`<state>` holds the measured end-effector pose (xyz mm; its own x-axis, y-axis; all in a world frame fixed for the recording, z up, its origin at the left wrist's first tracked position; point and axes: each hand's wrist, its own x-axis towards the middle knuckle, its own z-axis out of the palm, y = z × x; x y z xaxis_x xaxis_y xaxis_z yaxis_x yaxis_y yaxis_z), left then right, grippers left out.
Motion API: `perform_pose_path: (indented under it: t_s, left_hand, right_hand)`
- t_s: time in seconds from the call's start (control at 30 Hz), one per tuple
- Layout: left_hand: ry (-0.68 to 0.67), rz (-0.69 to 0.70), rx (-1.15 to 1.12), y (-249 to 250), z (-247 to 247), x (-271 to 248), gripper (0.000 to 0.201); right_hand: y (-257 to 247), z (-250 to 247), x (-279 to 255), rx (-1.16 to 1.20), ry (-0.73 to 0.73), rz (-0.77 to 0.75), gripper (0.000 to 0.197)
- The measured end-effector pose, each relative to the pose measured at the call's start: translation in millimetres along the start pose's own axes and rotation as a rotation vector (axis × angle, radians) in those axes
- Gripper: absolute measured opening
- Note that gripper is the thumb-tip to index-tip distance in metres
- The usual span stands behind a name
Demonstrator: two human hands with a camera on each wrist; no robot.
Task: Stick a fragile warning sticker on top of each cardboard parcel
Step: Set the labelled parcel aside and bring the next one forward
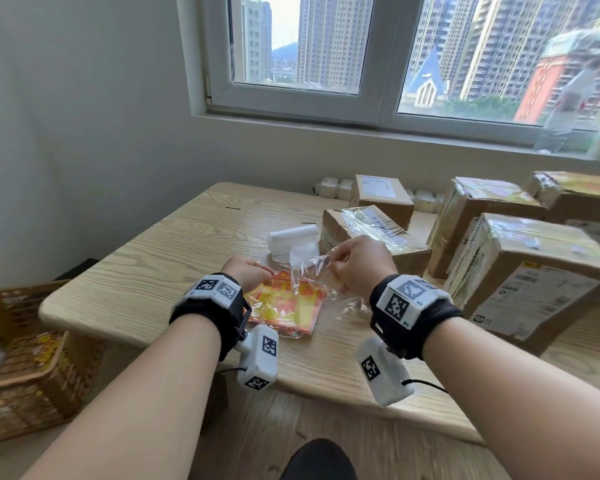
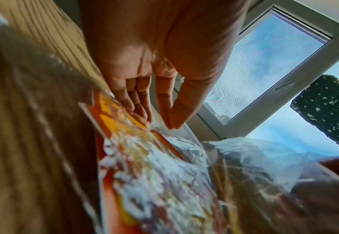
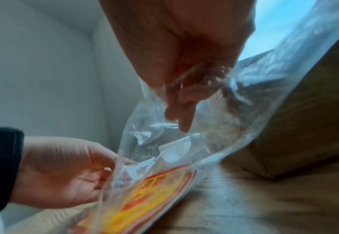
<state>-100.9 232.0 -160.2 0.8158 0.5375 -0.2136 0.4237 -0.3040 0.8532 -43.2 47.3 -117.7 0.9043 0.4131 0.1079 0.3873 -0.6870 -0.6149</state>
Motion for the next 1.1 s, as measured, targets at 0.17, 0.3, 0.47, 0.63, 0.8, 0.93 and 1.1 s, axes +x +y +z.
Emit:
perform_pose_path:
  t_s: [0.17,0.3,0.47,0.63,0.8,0.93,1.1]
  left_hand:
    - [-0.032,0.014,0.058,0,5,-4,0.025]
    - [-0.056,0.001,0.085,0,3,-3,0.029]
    - [-0.076,-0.023,0.101,-2,-1,6,0.032]
    - [-0.091,-0.024,0.118,-4,-1,11,0.029]
    - [-0.069,0.001,0.106,-3,1,12,0.029]
    - [-0.068,0.008,0.13,-1,2,9,0.032]
    - [-0.063,-0.002,0.147,2,1,6,0.033]
  right_hand:
    - [9,8,-5,-0.201,-0.246,0.027,0.02]
    - [12,22,-2,-0.183,-0.262,-0.005,0.023]
    - [12,32,7,-0.102,-0.213,0.025,0.009]
    - [8,35,9,-0.071,-0.165,0.024,0.006]
    - [8,29,8,-0.061,-0.096,0.015,0.027]
    - [8,26,4,-0.032,0.062,-0.014,0.022]
    - [9,12,-3,0.004,0.186,-0.002,0.009]
